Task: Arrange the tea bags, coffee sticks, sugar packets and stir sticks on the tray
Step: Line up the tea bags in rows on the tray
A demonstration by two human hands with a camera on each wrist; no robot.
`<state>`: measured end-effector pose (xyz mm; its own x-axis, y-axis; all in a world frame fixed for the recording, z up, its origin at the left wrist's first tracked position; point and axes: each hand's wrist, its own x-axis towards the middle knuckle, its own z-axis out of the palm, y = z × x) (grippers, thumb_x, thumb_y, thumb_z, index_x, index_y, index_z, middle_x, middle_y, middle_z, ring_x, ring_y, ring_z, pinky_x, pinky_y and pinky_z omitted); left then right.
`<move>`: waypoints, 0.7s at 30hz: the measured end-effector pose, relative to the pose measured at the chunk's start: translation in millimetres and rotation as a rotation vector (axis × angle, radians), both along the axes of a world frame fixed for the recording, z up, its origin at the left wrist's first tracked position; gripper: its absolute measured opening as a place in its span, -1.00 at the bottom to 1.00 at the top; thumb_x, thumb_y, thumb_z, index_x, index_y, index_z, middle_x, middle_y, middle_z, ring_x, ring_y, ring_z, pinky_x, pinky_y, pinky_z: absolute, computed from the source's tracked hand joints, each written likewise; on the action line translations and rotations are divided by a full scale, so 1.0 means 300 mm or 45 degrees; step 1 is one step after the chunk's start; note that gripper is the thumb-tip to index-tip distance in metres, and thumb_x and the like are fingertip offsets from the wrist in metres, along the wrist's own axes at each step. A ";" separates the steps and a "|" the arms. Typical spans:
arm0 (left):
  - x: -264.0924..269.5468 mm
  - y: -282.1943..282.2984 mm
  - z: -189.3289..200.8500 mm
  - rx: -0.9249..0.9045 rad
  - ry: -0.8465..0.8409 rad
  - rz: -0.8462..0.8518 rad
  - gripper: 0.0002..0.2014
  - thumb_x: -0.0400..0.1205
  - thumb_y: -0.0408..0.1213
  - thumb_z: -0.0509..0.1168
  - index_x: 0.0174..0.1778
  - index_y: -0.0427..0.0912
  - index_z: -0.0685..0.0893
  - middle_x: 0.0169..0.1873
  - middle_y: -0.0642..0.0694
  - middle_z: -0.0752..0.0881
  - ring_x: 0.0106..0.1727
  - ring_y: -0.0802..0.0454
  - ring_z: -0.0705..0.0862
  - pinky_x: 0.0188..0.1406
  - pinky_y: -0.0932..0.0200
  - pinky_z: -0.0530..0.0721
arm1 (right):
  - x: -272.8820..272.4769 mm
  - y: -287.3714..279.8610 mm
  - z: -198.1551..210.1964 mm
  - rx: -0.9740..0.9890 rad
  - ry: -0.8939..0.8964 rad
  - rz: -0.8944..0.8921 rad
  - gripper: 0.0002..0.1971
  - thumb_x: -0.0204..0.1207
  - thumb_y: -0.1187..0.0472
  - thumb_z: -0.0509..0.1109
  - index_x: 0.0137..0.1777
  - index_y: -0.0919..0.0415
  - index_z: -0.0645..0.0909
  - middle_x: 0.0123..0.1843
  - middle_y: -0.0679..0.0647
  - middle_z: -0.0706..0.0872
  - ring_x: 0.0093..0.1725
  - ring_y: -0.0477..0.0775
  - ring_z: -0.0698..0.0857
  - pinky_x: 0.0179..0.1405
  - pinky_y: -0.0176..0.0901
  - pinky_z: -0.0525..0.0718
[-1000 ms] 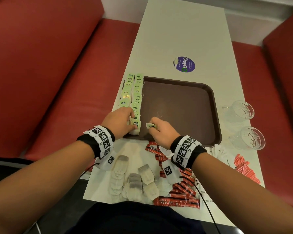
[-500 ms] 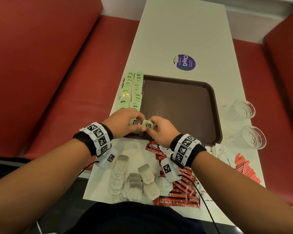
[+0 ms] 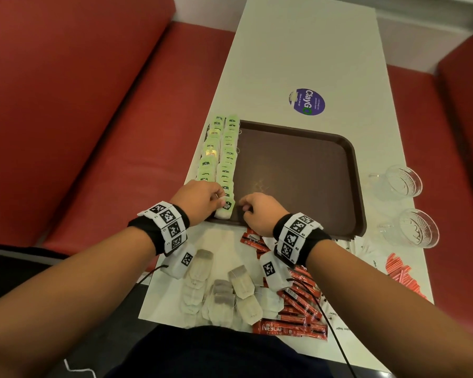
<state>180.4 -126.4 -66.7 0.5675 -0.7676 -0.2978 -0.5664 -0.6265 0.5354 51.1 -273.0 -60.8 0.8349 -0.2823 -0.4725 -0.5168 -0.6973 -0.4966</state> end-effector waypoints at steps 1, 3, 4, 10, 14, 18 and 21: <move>-0.001 0.000 -0.002 -0.003 -0.016 0.027 -0.91 0.61 -0.04 0.44 -0.07 0.08 0.68 -0.29 0.14 0.73 -0.20 0.10 0.68 -0.12 0.13 0.67 | 0.003 0.006 -0.002 -0.006 0.002 0.009 -0.58 0.62 0.27 0.22 0.46 0.14 0.59 0.33 0.10 0.67 0.26 0.12 0.67 0.31 -0.04 0.65; 0.005 0.005 0.006 -0.017 -0.064 0.097 -0.82 0.54 -0.02 0.51 -0.05 0.10 0.66 -0.30 0.15 0.71 -0.23 0.15 0.67 -0.15 0.15 0.65 | 0.009 0.014 -0.003 -0.024 0.006 0.024 -0.60 0.64 0.24 0.23 0.45 0.14 0.61 0.31 0.10 0.70 0.24 0.13 0.68 0.27 -0.03 0.67; 0.012 0.013 0.009 -0.021 -0.087 0.144 -0.78 0.51 -0.01 0.53 -0.05 0.11 0.64 -0.29 0.15 0.70 -0.23 0.16 0.66 -0.16 0.13 0.64 | 0.012 0.018 -0.001 -0.032 0.014 0.034 -0.63 0.64 0.20 0.24 0.42 0.14 0.63 0.26 0.09 0.72 0.20 0.13 0.69 0.24 -0.03 0.68; 0.037 0.057 -0.001 0.167 -0.167 0.162 -0.64 0.39 0.11 0.59 -0.09 0.09 0.60 -0.19 0.11 0.67 -0.14 0.01 0.67 -0.11 0.01 0.69 | 0.069 0.033 0.006 -0.121 0.058 0.037 -0.72 0.59 -0.10 0.38 -0.21 0.08 0.60 -0.27 0.00 0.72 -0.27 0.05 0.70 -0.36 -0.12 0.64; 0.040 0.056 0.005 0.219 -0.234 0.057 -0.71 0.49 -0.02 0.55 0.06 0.05 0.67 -0.03 0.05 0.68 -0.02 -0.02 0.67 0.02 0.01 0.68 | 0.104 0.042 0.009 -0.125 0.076 0.070 -0.74 0.59 -0.13 0.41 -0.21 -0.02 0.53 -0.17 -0.09 0.74 -0.23 -0.04 0.70 -0.30 -0.15 0.67; 0.054 0.051 0.019 0.267 -0.219 -0.004 -0.77 0.52 -0.04 0.52 0.04 0.08 0.69 0.01 0.03 0.69 0.02 -0.01 0.67 0.04 0.01 0.67 | 0.122 0.060 -0.001 -0.157 0.094 0.064 -0.74 0.58 -0.16 0.40 0.00 0.03 0.61 -0.05 -0.03 0.75 -0.15 0.02 0.73 -0.27 -0.14 0.66; 0.047 0.059 0.041 0.281 -0.235 -0.053 -0.77 0.55 0.00 0.48 0.08 0.07 0.70 0.03 0.04 0.68 0.04 -0.01 0.67 0.02 0.03 0.67 | 0.119 0.069 0.003 -0.176 0.099 0.066 -0.74 0.59 -0.17 0.37 -0.07 0.02 0.56 -0.10 -0.02 0.75 -0.21 0.02 0.71 -0.36 -0.17 0.59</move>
<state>194.5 -108.8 -54.3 0.5967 -0.7198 -0.3548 -0.6694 -0.6903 0.2745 86.7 -252.1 -59.8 0.8125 -0.3065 -0.4959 -0.5116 -0.7828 -0.3543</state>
